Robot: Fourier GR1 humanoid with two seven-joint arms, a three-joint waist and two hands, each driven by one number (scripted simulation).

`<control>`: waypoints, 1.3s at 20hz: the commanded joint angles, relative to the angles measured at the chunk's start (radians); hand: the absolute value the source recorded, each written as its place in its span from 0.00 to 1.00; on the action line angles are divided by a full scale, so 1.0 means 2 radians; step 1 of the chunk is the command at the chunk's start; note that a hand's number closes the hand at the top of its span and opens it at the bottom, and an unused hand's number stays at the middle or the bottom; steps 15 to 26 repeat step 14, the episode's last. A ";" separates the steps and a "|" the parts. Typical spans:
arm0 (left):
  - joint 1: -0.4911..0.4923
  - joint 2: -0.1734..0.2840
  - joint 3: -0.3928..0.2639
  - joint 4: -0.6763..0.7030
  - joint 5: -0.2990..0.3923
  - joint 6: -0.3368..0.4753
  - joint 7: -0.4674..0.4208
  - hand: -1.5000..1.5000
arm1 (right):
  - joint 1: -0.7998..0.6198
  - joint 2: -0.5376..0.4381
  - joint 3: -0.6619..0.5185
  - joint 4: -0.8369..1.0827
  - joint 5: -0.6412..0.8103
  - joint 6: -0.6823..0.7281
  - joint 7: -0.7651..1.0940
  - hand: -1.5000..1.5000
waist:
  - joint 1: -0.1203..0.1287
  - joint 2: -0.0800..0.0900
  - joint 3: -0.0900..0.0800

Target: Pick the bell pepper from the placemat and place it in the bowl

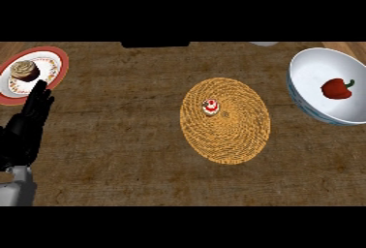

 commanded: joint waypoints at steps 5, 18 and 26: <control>0.001 -0.007 0.004 0.007 -0.004 0.004 -0.009 0.50 | 0.201 0.075 -0.044 -0.253 -0.117 0.118 0.009 0.00 | -0.008 0.000 -0.001; 0.014 -0.009 0.002 -0.022 -0.001 -0.015 -0.002 0.50 | 0.326 0.164 -0.085 -0.446 -0.253 0.183 0.002 0.00 | 0.013 0.006 0.000; 0.014 -0.009 0.002 -0.022 -0.001 -0.015 -0.002 0.50 | 0.326 0.164 -0.085 -0.446 -0.253 0.183 0.002 0.00 | 0.013 0.006 0.000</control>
